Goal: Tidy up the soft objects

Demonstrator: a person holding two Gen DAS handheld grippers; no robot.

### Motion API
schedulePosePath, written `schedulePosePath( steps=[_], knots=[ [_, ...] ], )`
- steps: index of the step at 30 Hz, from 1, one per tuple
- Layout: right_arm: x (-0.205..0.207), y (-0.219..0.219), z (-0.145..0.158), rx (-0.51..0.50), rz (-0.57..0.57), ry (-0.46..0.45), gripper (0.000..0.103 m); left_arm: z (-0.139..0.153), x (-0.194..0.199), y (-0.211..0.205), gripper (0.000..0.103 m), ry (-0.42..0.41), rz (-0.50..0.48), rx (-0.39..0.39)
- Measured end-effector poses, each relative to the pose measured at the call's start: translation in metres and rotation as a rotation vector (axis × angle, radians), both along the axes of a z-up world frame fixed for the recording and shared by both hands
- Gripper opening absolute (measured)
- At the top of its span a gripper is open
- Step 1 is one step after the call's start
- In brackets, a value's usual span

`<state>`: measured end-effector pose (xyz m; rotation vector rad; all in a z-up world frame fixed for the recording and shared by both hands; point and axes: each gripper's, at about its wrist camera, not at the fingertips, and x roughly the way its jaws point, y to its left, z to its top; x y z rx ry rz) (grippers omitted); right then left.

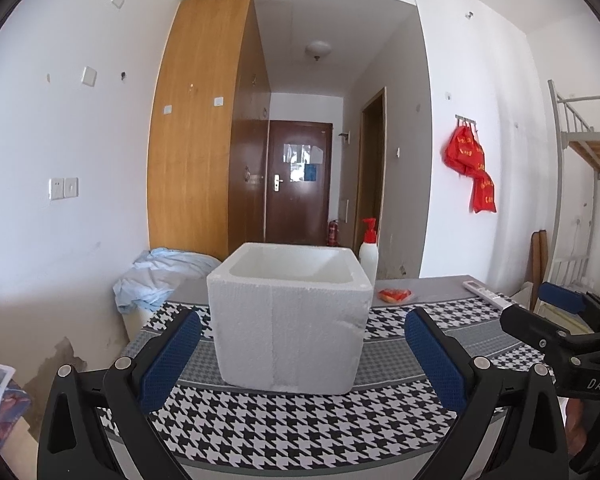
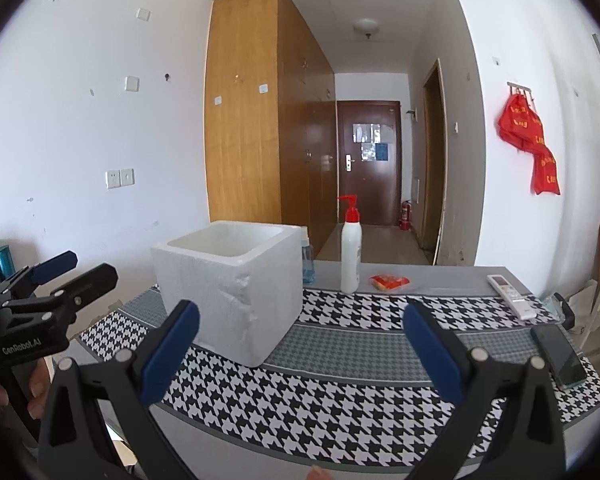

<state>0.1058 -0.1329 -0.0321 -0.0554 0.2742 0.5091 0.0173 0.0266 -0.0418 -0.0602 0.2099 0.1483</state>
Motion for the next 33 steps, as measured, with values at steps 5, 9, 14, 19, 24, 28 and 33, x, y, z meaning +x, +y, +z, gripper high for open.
schedulePosePath(
  steps=[5, 9, 14, 19, 24, 28, 33],
  knots=[
    [-0.0009, 0.0028, -0.0036, 0.002, 0.014, 0.004, 0.103, -0.0035, -0.0008, -0.0006, 0.102, 0.009, 0.006, 0.000],
    [-0.0016, 0.0014, -0.0015, 0.011, 0.014, 0.001, 0.103, -0.0034, -0.0019, -0.0005, 0.102, 0.011, 0.014, 0.007],
    [-0.0008, 0.0002, -0.0015, 0.013, 0.009, 0.005, 0.103, -0.0041, -0.0037, -0.0009, 0.102, 0.013, 0.005, 0.015],
    [-0.0027, 0.0002, -0.0007, 0.009, 0.011, -0.002, 0.103, -0.0036, -0.0056, -0.0014, 0.102, 0.011, 0.002, 0.020],
    [-0.0009, 0.0013, -0.0011, 0.007, 0.008, 0.008, 0.103, -0.0038, -0.0037, -0.0016, 0.102, 0.015, 0.009, 0.016],
    [-0.0016, 0.0012, -0.0005, 0.010, 0.009, 0.006, 0.103, -0.0032, -0.0017, -0.0030, 0.102, 0.017, 0.009, 0.021],
    [-0.0014, 0.0010, -0.0009, 0.010, 0.008, 0.007, 0.103, -0.0026, -0.0006, -0.0033, 0.102, 0.018, 0.008, 0.024]
  ],
)
